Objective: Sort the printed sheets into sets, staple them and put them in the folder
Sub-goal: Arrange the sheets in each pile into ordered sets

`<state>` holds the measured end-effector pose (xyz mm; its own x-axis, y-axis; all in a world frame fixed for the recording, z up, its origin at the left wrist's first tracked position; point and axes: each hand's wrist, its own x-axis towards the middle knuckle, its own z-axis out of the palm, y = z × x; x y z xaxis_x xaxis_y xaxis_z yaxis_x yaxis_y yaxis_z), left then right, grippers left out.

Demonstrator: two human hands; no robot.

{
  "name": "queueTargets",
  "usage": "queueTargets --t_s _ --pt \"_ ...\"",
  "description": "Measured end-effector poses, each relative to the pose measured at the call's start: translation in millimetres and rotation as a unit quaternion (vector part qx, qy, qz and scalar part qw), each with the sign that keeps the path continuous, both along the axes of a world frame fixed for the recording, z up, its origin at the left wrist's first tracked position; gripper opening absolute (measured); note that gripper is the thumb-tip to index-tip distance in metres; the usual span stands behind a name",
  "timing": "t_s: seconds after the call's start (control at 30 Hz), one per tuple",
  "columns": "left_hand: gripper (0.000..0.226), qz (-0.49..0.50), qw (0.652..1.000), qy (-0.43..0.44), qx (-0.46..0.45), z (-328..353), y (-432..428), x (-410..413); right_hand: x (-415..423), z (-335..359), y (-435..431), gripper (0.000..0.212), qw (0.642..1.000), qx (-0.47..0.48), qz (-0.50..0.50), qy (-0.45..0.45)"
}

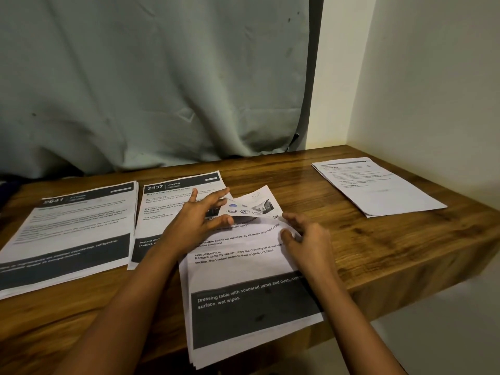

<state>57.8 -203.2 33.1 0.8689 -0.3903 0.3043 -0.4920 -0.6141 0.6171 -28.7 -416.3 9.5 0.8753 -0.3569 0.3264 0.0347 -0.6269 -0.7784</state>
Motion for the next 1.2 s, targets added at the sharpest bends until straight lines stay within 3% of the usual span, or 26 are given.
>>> queueTargets --t_s 0.17,0.27,0.4,0.5,0.7,0.87,1.03,1.2 --pt "0.076 -0.002 1.000 0.000 0.007 2 -2 -1 8 -7 -10 0.039 0.990 0.141 0.024 -0.001" --pt "0.082 -0.006 1.000 -0.009 0.013 -1 0 2 8 -8 -10 0.033 0.991 0.121 0.057 -0.013" --pt "0.085 -0.007 1.000 -0.020 -0.014 -3 0 2 5 -7 -9 0.046 0.993 0.086 0.075 -0.030" --pt "0.088 -0.024 0.995 -0.082 -0.050 -1 -2 0 6 -9 -10 0.045 0.994 0.069 0.081 -0.019" --pt "0.050 -0.078 0.986 -0.140 0.036 -8 3 16 8 -12 -11 0.033 0.996 0.054 0.076 -0.010" --pt "0.064 -0.084 0.989 -0.118 0.039 -5 5 12 7 -11 -9 0.055 0.998 -0.025 0.041 0.043" --pt "0.080 -0.088 0.989 -0.102 0.059 -6 6 13 7 -13 -8 0.057 0.999 0.008 0.045 0.025" --pt "0.079 -0.057 0.993 -0.080 0.070 -3 7 8 8 -16 -9 0.055 0.997 0.044 0.069 0.007"
